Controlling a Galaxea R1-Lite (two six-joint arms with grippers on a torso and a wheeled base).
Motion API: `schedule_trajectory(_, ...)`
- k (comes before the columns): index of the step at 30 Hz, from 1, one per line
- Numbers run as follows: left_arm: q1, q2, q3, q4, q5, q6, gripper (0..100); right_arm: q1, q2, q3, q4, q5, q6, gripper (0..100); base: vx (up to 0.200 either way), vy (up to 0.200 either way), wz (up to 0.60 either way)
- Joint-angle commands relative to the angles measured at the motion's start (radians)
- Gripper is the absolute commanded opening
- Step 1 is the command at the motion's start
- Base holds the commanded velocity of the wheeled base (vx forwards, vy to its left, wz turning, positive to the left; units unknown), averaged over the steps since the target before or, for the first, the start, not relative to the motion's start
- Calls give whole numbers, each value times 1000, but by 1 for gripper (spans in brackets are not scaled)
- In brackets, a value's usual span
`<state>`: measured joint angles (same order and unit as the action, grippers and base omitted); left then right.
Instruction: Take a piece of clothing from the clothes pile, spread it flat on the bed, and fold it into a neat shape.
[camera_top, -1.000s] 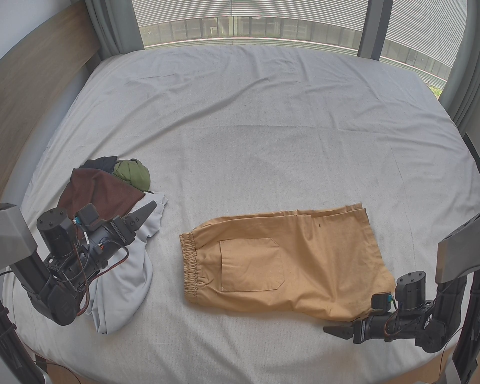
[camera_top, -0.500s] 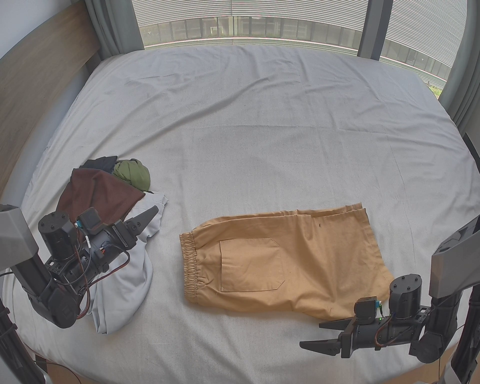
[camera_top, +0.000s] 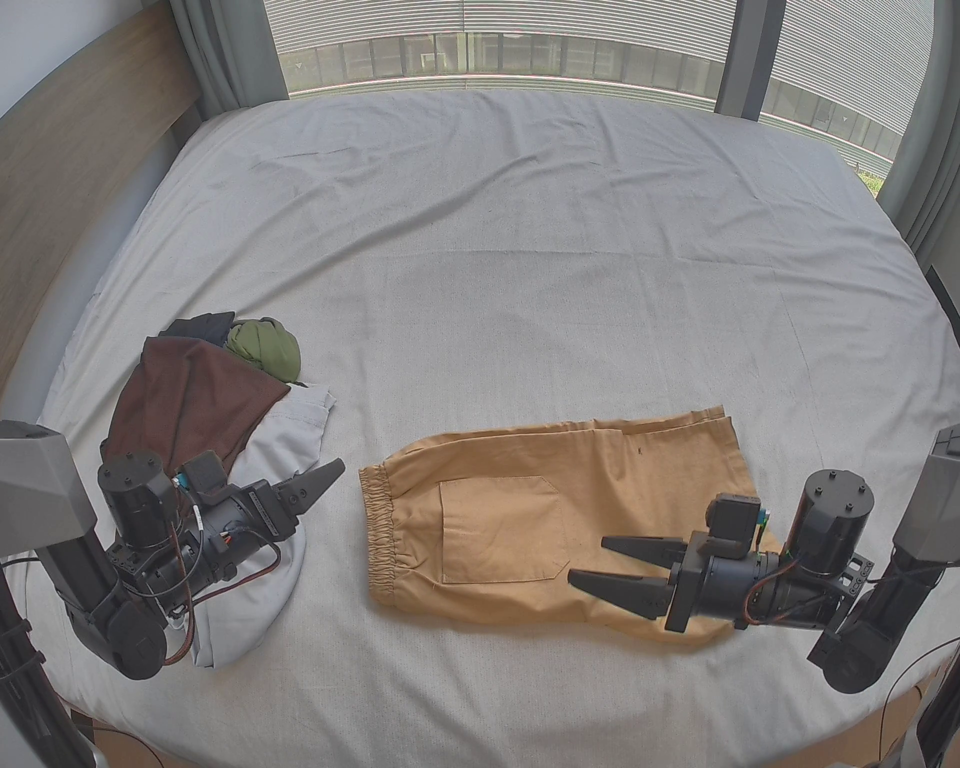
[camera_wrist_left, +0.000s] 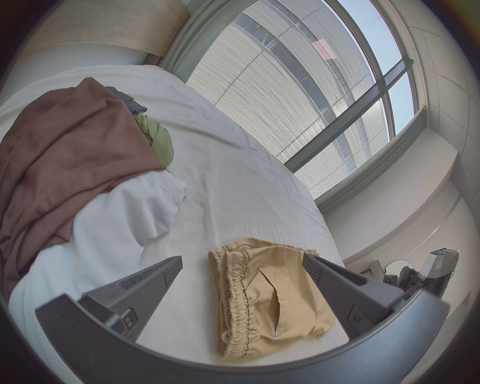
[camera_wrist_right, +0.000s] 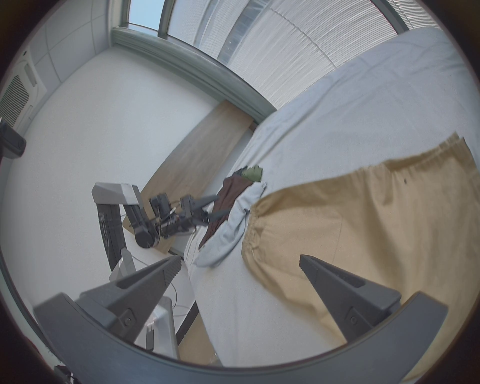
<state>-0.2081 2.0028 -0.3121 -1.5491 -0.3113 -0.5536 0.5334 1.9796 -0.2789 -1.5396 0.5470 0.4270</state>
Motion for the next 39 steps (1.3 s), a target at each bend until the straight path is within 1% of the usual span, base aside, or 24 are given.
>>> schedule_trajectory(1, -11, 19, 21, 0, -5, -3, 100, -29, -16, -34, -1, -2, 2, 100, 0, 0, 0)
schedule_trajectory(6, -30, 67, 25, 0, -5, -2, 100, -104, -19, -82, -1, -9, 4, 100, 0, 0, 0)
schedule_trajectory(7, -30, 70, 25, 0, -5, -2, 100, -107, -19, -83, -1, -9, 2, 100, 0, 0, 0)
schedule_trajectory(8, -36, 87, 31, -2, -5, -2, 100, -144, -19, -97, -1, -10, 4, 100, 0, 0, 0)
schedule_trajectory(10, -42, 102, 38, -2, -3, -2, 100, -178, -18, -103, -1, -9, 4, 100, 0, 0, 0)
schedule_trajectory(11, -45, 110, 38, -2, -3, -2, 100, -190, -18, -105, -1, -9, 2, 100, 0, 0, 0)
schedule_trajectory(13, -45, 110, 38, -2, -3, -2, 100, -190, -18, -105, -1, -9, 2, 100, 0, 0, 0)
schedule_trajectory(14, -68, 134, 42, -2, -2, -12, 100, -214, -18, -109, -1, -9, 2, 100, 0, 0, 0)
schedule_trajectory(15, -77, 142, 44, -2, -2, -22, 100, -220, -18, -111, -1, -7, 4, 100, 0, 0, 0)
schedule_trajectory(19, -102, 169, 36, -2, 0, -38, 100, -222, -18, -111, -1, -7, 2, 100, 0, 0, 0)
schedule_trajectory(25, -123, 222, 16, -2, 0, -40, 100, -222, -18, -109, -1, -7, 2, 100, 0, 0, 0)
schedule_trajectory(30, -137, 238, 2, -2, 0, -80, 100, -222, -18, -109, -1, -7, 2, 100, 0, 0, 0)
schedule_trajectory(33, -162, 240, 2, -2, 0, -106, 100, -222, -18, -108, -1, -7, 2, 100, 0, 0, 0)
schedule_trajectory(39, -183, 263, 1, -2, 6, -115, 100, -217, -18, -105, -1, -7, 2, 100, 0, 0, 0)
